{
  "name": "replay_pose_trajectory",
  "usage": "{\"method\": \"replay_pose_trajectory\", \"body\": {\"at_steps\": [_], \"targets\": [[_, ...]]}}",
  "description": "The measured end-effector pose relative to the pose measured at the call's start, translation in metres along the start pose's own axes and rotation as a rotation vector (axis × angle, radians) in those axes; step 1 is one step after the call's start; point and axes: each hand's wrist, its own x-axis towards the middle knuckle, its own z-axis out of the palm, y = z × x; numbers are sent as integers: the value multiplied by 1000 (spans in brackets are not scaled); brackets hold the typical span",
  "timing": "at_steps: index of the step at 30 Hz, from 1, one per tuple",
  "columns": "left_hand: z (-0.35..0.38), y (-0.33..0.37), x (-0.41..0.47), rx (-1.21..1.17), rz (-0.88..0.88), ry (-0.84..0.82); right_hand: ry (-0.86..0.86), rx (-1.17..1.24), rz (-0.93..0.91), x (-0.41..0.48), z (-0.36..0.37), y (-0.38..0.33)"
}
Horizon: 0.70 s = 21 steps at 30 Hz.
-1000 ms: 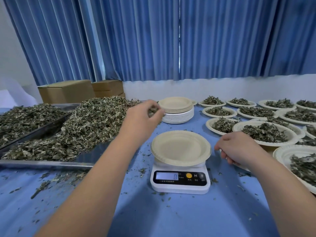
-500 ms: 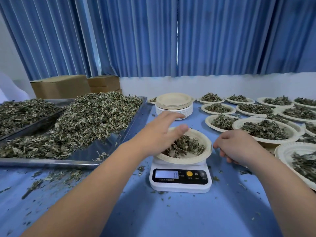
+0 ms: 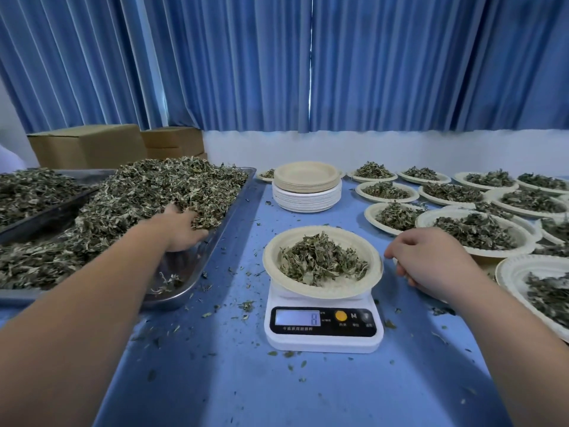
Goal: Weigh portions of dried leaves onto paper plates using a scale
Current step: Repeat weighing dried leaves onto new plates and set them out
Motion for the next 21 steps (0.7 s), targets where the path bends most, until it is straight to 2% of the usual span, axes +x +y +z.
{"method": "replay_pose_trajectory", "body": {"at_steps": [5,10,15,19,21], "targets": [[2,-4,6,-34,-3,-229,-15,-2,-25,1,1,0],[-15,7,-6,89,115,-178,-31,-14,-49,0,1,-1],[-21,7,-17,52,163,-76,-30,-4,-47,0,1,-1],[-11,3,-31,-28,183,-207,-34,3,-50,-1,0,-1],[-12,1,-43,-56,223,-196,-30,0,-54,-1,0,-1]]}}
